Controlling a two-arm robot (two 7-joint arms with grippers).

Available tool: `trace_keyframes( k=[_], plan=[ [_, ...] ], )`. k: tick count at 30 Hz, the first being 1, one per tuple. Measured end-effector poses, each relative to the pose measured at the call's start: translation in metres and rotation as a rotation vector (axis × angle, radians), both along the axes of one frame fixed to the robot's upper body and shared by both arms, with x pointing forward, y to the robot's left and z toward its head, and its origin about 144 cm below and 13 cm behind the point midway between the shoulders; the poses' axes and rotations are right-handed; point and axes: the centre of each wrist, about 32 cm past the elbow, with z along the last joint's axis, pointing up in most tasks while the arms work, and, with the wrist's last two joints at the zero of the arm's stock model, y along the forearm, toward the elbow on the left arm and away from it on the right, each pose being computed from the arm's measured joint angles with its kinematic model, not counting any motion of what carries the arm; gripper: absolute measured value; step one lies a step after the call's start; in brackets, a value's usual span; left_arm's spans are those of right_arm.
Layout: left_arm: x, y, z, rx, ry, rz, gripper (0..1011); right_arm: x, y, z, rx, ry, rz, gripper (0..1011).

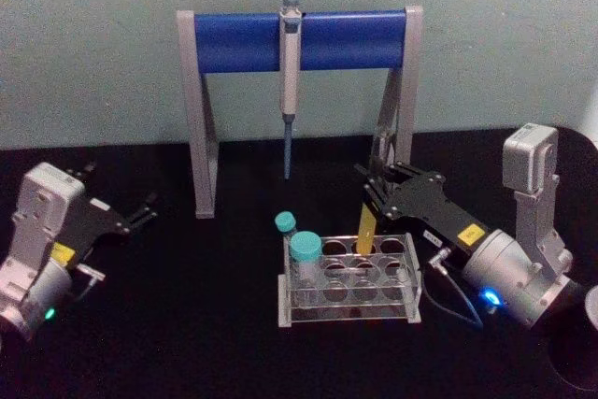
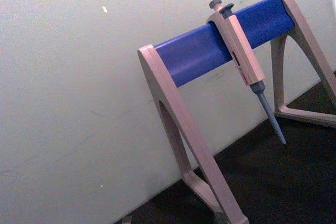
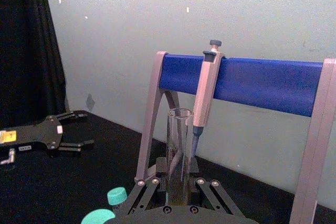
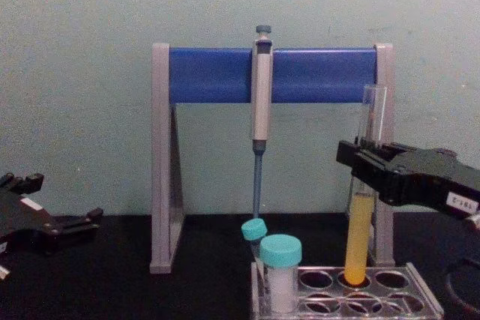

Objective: Pick up the test tube from the test tube rack, shake it, then place it back into the test tube rack.

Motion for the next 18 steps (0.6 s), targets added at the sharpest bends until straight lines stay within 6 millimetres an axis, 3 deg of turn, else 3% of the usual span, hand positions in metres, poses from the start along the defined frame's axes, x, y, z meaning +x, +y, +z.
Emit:
trace_keyframes(
  k=[18],
  plan=[
    [0.0,0.0,0.0,0.0,0.0,0.0,1010,0.0017,-0.0004,-0.0097,-0.022,0.022,-0.013,225]
  ],
)
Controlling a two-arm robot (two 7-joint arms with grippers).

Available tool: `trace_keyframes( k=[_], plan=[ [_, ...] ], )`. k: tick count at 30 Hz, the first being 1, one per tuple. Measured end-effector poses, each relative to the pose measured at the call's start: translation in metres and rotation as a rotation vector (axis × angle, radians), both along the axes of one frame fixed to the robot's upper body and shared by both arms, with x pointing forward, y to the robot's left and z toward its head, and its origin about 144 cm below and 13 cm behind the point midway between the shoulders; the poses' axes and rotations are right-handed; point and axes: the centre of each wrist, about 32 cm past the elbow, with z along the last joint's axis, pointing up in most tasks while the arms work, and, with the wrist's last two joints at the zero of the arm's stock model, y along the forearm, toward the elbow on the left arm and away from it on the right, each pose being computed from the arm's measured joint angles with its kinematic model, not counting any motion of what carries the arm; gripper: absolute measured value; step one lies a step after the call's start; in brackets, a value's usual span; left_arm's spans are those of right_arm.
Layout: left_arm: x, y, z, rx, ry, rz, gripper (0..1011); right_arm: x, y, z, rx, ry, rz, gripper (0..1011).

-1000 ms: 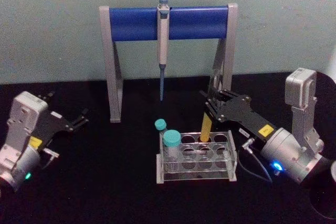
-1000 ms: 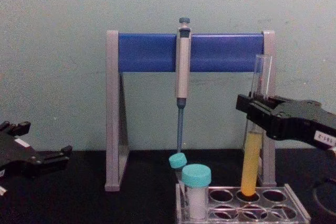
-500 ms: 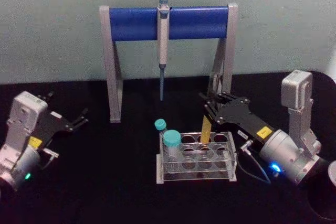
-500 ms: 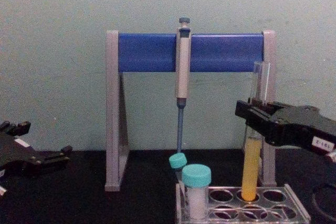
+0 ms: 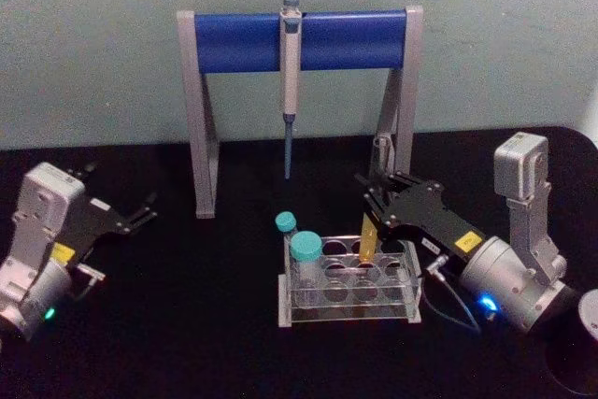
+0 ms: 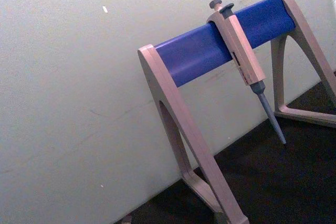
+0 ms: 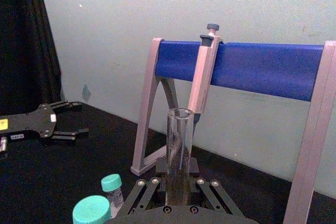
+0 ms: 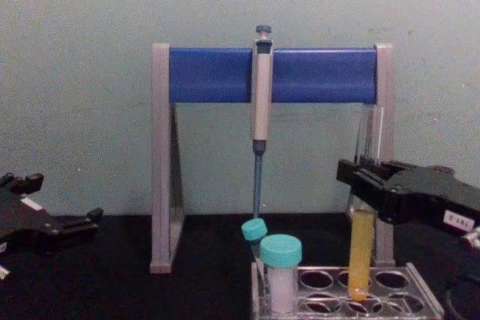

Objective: Pick up the test tube from the test tube rack, shake it, then place it back into the test tube rack.

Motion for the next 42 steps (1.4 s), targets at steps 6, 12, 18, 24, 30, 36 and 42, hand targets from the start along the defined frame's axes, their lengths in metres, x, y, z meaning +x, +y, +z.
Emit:
trace_keyframes(
  k=[6,12,18,24,30,36,42],
  plan=[
    [0.0,0.0,0.0,0.0,0.0,0.0,1010,0.0,0.0,-0.004,-0.003,0.01,-0.001,225],
    [0.0,0.0,0.0,0.0,0.0,0.0,1010,0.0,0.0,-0.008,-0.007,0.023,-0.004,225],
    [0.0,0.0,0.0,0.0,0.0,0.0,1010,-0.001,0.0,-0.013,-0.006,0.036,-0.005,225],
    [0.0,0.0,0.0,0.0,0.0,0.0,1010,-0.001,0.001,-0.016,-0.007,0.046,-0.004,225],
    [0.0,0.0,0.0,0.0,0.0,0.0,1010,-0.001,0.002,-0.02,-0.011,0.055,-0.002,225],
    [0.0,0.0,0.0,0.0,0.0,0.0,1010,-0.001,0.003,-0.022,-0.016,0.059,0.0,225],
    [0.0,0.0,0.0,0.0,0.0,0.0,1010,0.0,0.004,-0.023,-0.027,0.059,0.0,225]
  ],
)
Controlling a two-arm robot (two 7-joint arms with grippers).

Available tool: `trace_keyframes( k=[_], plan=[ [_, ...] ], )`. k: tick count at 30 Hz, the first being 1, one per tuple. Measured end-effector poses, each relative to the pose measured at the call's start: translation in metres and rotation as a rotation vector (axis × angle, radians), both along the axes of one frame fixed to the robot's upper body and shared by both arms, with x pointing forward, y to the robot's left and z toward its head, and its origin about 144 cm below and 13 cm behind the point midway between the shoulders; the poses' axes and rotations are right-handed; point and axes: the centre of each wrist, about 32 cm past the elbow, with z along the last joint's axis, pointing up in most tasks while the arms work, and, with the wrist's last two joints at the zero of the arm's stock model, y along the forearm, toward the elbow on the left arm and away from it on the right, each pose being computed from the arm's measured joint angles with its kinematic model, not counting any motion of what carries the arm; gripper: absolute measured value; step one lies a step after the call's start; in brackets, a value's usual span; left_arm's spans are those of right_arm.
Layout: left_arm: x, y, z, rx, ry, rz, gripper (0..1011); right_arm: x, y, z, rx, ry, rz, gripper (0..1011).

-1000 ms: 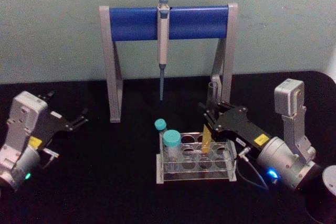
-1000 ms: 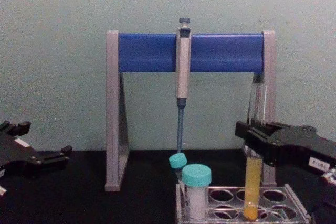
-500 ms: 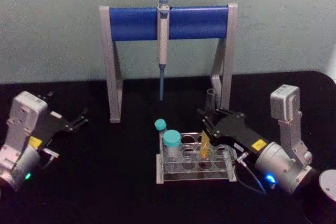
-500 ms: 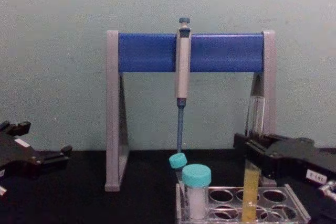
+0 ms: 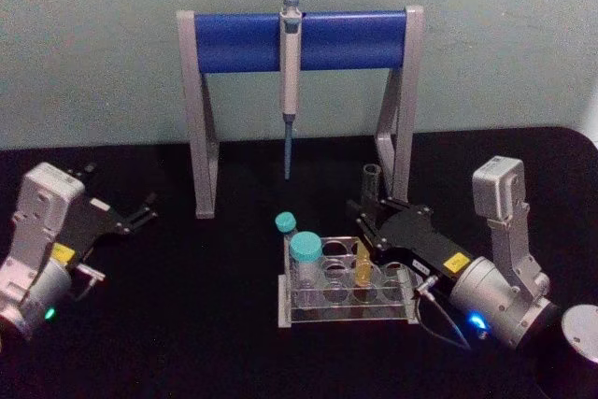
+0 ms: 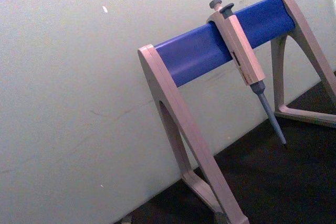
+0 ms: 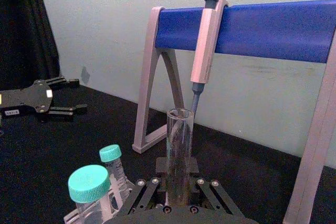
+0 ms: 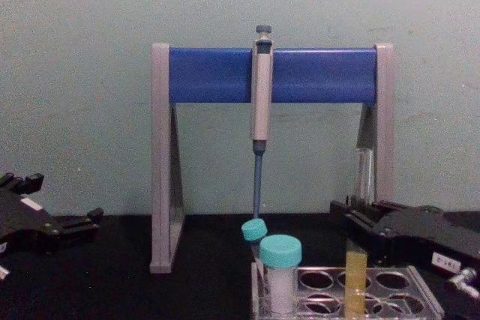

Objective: Pick up the test tube from the test tube rack, shake it, then place it back into the test tube rack.

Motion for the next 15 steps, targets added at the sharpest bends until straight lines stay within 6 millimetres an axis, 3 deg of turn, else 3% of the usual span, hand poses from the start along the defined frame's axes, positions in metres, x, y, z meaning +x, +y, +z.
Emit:
trace_keyframes(
  k=[15],
  plan=[
    [0.0,0.0,0.0,0.0,0.0,0.0,1010,0.0007,0.0006,-0.0013,-0.017,0.001,0.004,225]
  ],
)
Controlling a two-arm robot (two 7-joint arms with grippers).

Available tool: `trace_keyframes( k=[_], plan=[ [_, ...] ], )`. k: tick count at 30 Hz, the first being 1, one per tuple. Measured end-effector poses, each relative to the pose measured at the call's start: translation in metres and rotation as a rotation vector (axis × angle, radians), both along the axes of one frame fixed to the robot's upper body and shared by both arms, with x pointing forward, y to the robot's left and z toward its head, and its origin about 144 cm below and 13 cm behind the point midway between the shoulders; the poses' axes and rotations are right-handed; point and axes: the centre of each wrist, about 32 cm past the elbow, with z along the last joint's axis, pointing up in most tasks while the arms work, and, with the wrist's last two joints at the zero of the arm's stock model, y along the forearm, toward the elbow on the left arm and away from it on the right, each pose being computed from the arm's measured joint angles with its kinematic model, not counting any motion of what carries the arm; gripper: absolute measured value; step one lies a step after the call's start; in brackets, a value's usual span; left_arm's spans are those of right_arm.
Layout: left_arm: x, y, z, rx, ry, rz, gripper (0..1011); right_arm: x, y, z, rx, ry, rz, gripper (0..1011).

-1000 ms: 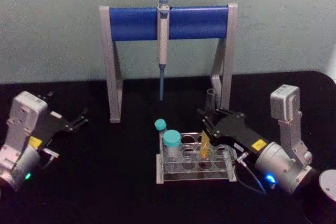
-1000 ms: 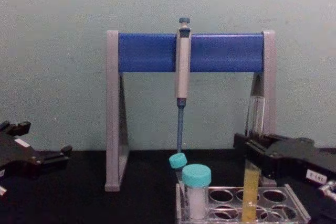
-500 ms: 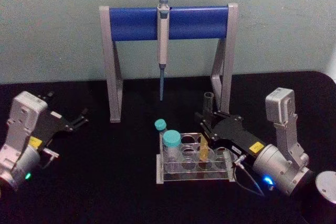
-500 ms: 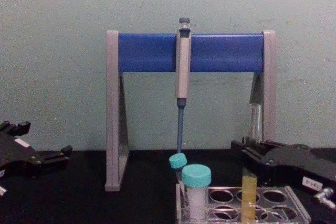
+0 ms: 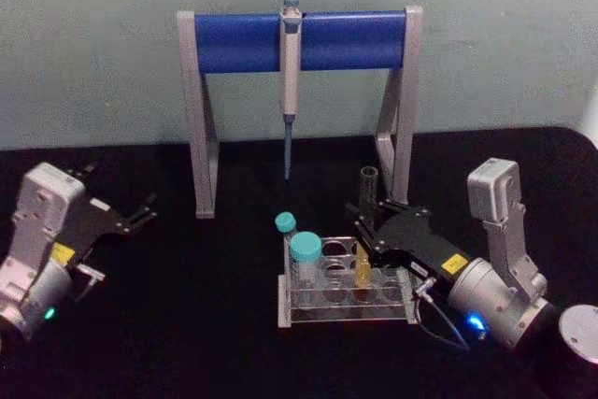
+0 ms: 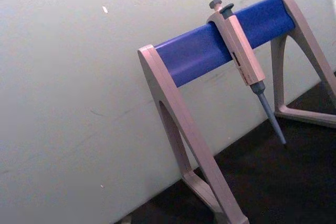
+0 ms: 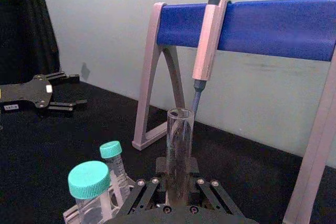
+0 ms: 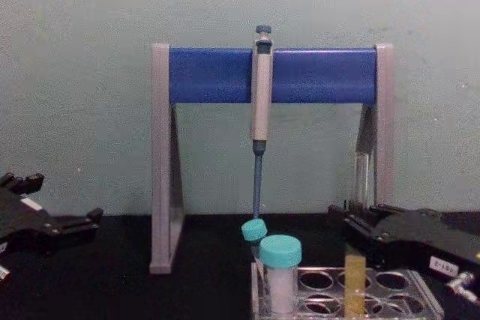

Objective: Pick up the test tube from the test tube rack, shake it, then place it back into the test tube rack.

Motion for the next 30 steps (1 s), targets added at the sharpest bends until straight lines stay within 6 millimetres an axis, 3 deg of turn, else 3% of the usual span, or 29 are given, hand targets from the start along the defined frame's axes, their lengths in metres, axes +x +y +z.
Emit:
trace_keyframes(
  k=[16,30],
  plan=[
    [0.0,0.0,0.0,0.0,0.0,0.0,1010,-0.0003,-0.0001,-0.0002,-0.004,0.003,-0.002,242],
    [0.0,0.0,0.0,0.0,0.0,0.0,1010,-0.0002,-0.0001,0.0,-0.003,0.003,-0.001,694]
  ],
)
